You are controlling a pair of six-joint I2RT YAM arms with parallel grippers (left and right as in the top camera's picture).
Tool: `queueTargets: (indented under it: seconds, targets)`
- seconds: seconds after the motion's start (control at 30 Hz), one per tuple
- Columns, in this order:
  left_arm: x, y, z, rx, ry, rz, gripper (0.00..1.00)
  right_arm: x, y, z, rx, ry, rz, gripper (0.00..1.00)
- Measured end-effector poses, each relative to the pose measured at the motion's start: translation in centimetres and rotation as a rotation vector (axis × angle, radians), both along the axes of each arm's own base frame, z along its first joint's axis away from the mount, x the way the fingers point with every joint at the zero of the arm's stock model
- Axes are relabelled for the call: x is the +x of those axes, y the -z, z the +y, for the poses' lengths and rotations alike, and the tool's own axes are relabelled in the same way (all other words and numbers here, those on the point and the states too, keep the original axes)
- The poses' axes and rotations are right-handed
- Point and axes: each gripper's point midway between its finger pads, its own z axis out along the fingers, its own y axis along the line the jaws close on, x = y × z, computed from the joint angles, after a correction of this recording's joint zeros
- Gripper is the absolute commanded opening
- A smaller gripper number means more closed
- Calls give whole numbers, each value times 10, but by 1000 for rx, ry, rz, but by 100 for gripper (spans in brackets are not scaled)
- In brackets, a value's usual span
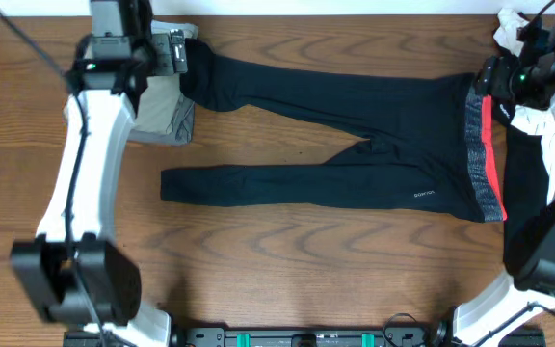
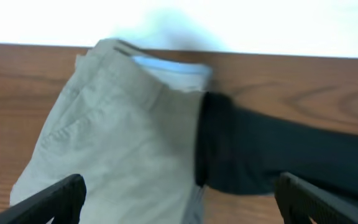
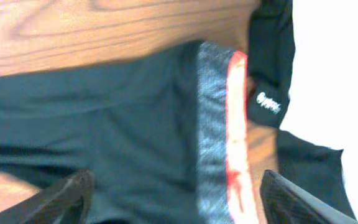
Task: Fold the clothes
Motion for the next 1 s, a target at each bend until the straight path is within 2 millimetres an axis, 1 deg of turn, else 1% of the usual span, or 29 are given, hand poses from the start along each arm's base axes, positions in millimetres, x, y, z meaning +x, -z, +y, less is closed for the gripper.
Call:
queueTargets:
  seconds: [0.07,0.1,0.17,0.2,0.27,0.37,0.47,0.57,0.63,0.7,0.73,0.77,0.8,0.83,0.87,0.97,1.0]
  targets:
    - [-9,-8,-4,-17,19,3,98,12,19,-9,-30,-9,5,88]
    - [-13,-8,-6,-23,25,11,98,18,28,-11,-41,-16,7,88]
    - [-17,-3,-8,-33,35,41,98,30,54,-18,-65,-31,19,88]
    - [-19,1,-9,-35,37,59,98,34,61,-20,-70,-35,18,88]
    - [-23,9,-10,-40,41,92,98,47,84,-25,-88,-49,12,88]
    - [-28,15,-13,-46,48,121,98,61,107,-31,-105,-55,-3,88]
    - [-29,16,-15,-50,56,128,98,72,121,-38,-119,-57,-29,89]
    - [-31,17,-16,-51,58,139,98,81,129,-44,-132,-52,-59,88]
    - [-32,18,-16,-51,57,145,98,86,135,-48,-133,-49,-73,84]
    - [-32,18,-16,-51,57,145,98,88,140,-49,-132,-55,-80,73]
    - [-32,18,-16,-51,57,145,98,90,143,-49,-128,-57,-84,64]
    - [-32,18,-16,-51,57,145,98,91,144,-49,-121,-58,-90,46]
    - [-32,18,-16,-51,57,145,98,92,144,-48,-121,-65,-95,33]
    - [-32,18,-16,-51,57,145,98,94,144,-47,-117,-69,-106,24]
    - [-32,18,-16,-51,57,145,98,97,142,-47,-115,-72,-120,18]
    - [-32,18,-16,-51,57,145,98,105,136,-47,-121,-78,-163,3]
    - [-32,18,-16,-51,57,145,98,107,134,-48,-123,-79,-173,1]
